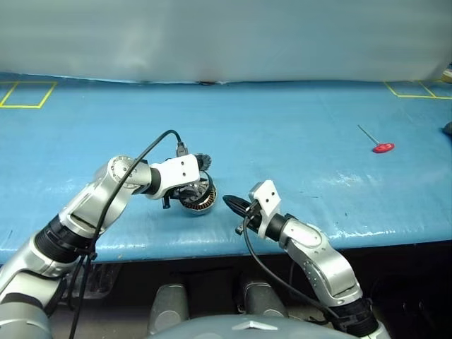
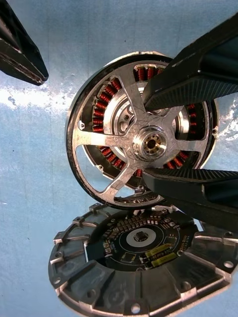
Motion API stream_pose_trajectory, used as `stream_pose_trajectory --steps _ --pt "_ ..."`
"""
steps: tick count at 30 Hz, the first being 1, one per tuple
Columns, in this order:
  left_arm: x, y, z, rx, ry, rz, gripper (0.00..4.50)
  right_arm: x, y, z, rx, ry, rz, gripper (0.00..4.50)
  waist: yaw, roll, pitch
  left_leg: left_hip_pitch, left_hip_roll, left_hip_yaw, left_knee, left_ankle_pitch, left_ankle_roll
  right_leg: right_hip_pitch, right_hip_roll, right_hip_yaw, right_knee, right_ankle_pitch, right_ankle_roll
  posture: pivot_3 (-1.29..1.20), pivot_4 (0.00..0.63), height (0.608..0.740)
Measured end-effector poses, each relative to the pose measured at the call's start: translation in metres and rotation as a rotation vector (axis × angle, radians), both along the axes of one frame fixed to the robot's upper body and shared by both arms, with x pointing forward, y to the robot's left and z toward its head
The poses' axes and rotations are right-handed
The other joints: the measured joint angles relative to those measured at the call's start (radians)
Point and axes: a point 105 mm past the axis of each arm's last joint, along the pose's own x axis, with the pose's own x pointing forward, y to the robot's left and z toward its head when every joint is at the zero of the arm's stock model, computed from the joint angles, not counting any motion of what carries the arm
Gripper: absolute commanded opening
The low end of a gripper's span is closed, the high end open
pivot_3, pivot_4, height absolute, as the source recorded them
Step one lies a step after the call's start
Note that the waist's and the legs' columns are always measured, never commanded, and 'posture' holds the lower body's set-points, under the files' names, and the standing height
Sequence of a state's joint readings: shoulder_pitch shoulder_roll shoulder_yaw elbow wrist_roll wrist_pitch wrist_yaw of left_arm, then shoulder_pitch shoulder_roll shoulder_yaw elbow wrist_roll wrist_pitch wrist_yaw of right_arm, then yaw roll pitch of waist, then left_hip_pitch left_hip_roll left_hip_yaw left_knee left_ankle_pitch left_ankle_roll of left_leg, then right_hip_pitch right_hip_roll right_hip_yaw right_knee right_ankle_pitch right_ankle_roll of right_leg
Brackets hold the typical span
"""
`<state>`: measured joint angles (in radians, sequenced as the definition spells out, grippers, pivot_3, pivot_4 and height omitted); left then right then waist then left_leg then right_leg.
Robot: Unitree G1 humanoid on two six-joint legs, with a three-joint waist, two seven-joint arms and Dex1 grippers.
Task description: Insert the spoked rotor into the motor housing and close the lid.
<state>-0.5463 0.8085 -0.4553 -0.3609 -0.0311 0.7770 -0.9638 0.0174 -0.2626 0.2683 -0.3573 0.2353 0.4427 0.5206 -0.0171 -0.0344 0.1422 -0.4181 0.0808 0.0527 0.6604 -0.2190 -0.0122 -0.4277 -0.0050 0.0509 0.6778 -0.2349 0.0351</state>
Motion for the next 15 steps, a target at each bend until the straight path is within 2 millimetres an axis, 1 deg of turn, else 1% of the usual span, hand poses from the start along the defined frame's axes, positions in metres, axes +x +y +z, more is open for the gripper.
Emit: stream_pose_trajectory --steps 15 --pt "0.0015 -0.0026 -0.0010 0.032 0.003 -0.041 1.47 -0.0003 0.0009 0.0005 0.003 -0.006 0.004 0.00 0.004 0.000 0.000 0.000 0.000 0.000 0.000 0.000 0.000 0.000 0.000 0.000 0.000 0.000 0.000 0.00 0.150 0.740"
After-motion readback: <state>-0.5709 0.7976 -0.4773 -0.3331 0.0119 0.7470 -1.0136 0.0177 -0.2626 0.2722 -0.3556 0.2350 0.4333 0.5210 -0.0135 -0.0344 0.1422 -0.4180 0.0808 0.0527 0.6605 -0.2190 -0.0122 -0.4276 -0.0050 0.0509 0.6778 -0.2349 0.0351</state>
